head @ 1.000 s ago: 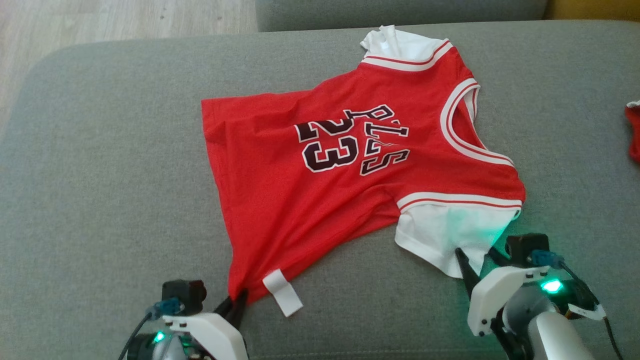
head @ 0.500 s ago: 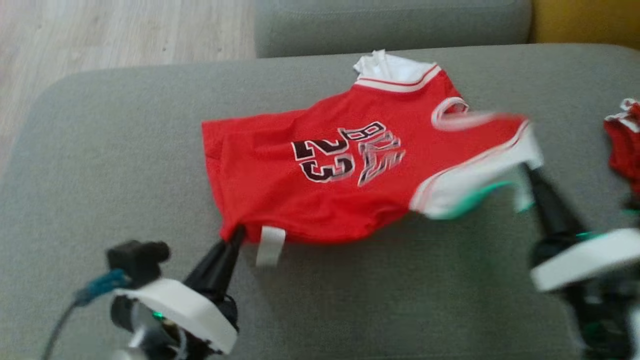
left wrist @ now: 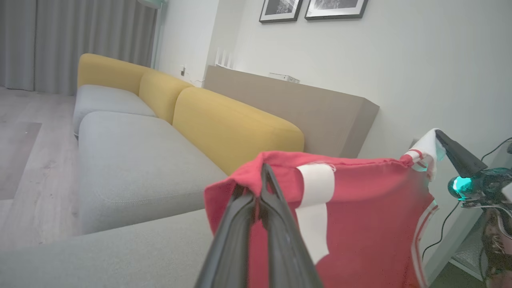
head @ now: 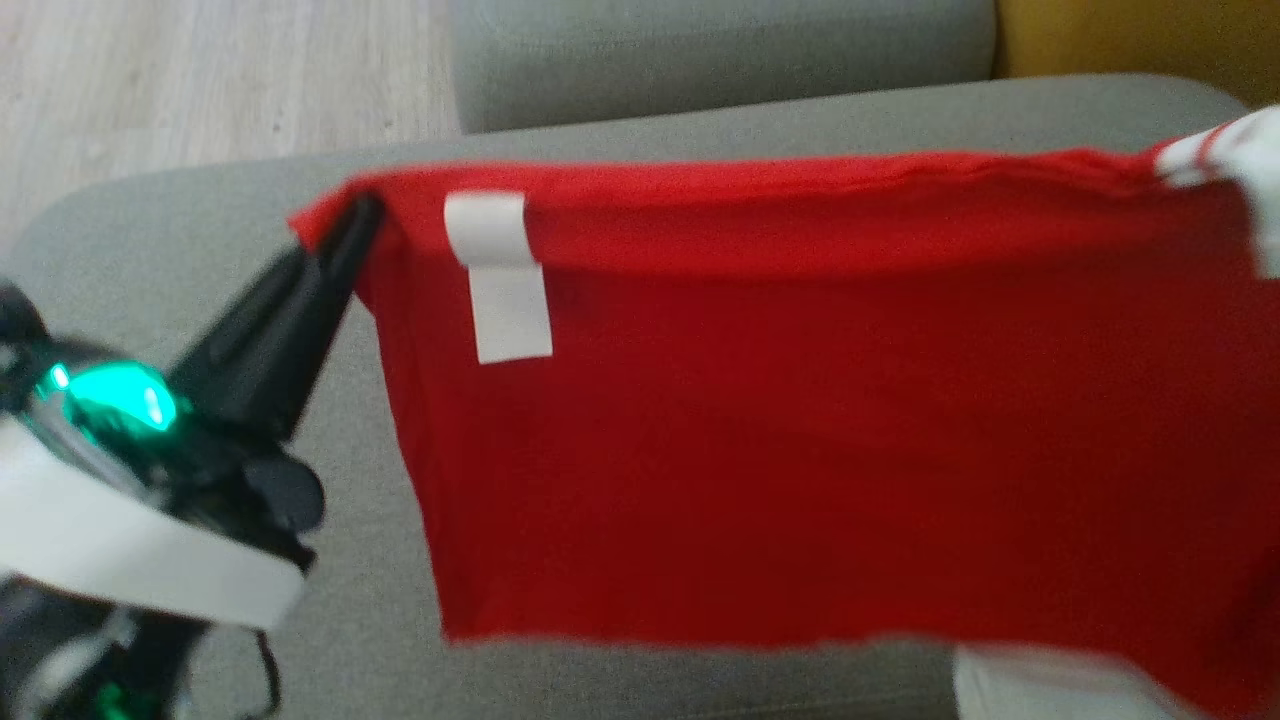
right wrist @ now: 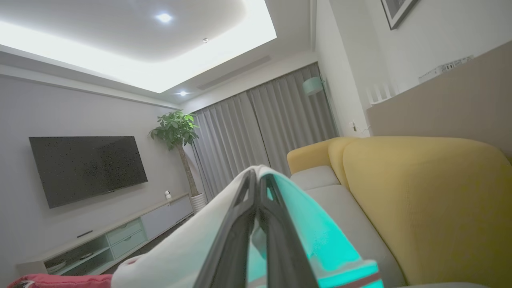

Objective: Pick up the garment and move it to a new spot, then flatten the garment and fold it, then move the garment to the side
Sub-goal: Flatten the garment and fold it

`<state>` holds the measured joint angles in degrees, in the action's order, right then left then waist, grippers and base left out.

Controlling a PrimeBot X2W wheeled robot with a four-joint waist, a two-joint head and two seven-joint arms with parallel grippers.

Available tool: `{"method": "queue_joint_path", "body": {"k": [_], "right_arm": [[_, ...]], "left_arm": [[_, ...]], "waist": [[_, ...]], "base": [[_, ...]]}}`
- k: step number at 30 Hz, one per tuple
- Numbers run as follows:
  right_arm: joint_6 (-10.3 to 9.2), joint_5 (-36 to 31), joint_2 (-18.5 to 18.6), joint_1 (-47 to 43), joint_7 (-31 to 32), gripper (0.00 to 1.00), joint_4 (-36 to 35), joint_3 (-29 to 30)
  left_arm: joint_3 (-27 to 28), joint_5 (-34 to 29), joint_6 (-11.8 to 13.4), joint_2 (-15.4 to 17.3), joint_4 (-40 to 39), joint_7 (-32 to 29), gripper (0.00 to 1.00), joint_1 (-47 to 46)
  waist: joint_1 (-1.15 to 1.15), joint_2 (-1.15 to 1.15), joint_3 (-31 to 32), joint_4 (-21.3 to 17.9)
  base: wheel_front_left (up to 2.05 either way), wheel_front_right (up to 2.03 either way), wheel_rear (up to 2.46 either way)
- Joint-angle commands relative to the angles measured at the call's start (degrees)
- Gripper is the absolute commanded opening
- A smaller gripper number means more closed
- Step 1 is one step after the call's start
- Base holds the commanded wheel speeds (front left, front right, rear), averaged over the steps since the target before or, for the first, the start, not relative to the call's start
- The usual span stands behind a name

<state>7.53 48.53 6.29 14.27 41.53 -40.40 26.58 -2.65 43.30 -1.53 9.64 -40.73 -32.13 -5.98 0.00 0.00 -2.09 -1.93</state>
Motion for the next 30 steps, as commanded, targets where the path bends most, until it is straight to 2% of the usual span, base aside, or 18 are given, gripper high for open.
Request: {"method": "queue_joint_path", "body": {"k": [1,4,8,11,14,18,19,20,23,27,30], "right_arm": [[-0.04,0.71,1.66,5.82,3.29,0.00,-1.13,-0.35],[-0.04,-0.79,3.36,12.87,8.15,0.00,1.59,0.25],[-0.04,-4.00,2.89,22.23,11.99,0.00,7.66,-2.19],[-0.04,-8.55,1.63,30.17,11.65,0.00,13.91,-5.23],[-0.04,-14.36,-0.19,39.19,8.16,0.00,21.84,-8.45],[-0.04,-22.40,-1.75,53.34,-2.87,0.00,34.37,-10.98],[-0.04,-22.40,-1.75,53.34,-2.87,0.00,34.37,-10.98],[-0.04,-25.68,-2.40,59.10,-9.91,0.00,41.07,-11.21],[-0.04,-28.26,-3.01,64.25,-18.68,0.00,50.49,-11.94],[-0.04,-26.37,-3.31,64.29,-25.47,0.00,58.91,-13.16],[-0.04,-24.36,-3.35,58.00,-27.56,0.00,61.13,-15.26]], "left_arm": [[3.11,1.50,0.89,1.86,-2.42,-2.21,0.00,-6.10],[3.61,2.69,2.11,3.71,-1.92,-5.90,0.00,-12.63],[3.00,2.46,3.14,5.37,3.66,-9.06,0.00,-22.15],[1.78,0.44,2.70,6.25,11.47,-9.30,0.00,-30.79],[0.06,-3.58,1.63,6.85,20.69,-7.33,0.00,-40.26],[-1.18,-9.90,1.04,4.69,35.31,2.06,0.00,-55.19],[-1.18,-9.90,1.04,4.69,35.31,2.06,0.00,-55.19],[-2.16,-13.61,0.15,3.58,42.74,9.42,0.00,-61.94],[-4.08,-16.80,-1.19,1.14,53.82,18.94,0.00,-68.30],[-6.68,-19.23,-2.96,-0.96,65.39,28.92,0.00,-70.41],[-8.56,-19.35,-4.43,-1.24,71.23,33.99,0.00,-66.69]], "waist": [[0.00,0.00,-1.24,-0.40],[0.00,0.00,-4.06,-0.63],[0.00,0.00,-9.87,-0.27],[0.00,0.00,-14.83,0.39],[0.00,0.00,-19.46,1.04],[0.00,0.00,-24.47,1.39],[0.00,0.00,-24.47,1.39],[0.00,0.00,-25.97,1.44],[0.00,0.00,-27.29,1.38],[0.00,0.00,-28.40,0.76],[0.00,0.00,-27.85,0.13]], "base": [[0.00,0.00,0.00],[0.00,0.00,0.00],[0.00,0.00,0.00],[0.00,0.00,0.00],[0.00,0.00,0.00],[0.00,0.00,0.00],[0.00,0.00,0.00],[0.00,0.00,0.00],[0.00,0.00,0.00],[0.00,0.00,0.00],[0.00,0.00,0.00]]}}
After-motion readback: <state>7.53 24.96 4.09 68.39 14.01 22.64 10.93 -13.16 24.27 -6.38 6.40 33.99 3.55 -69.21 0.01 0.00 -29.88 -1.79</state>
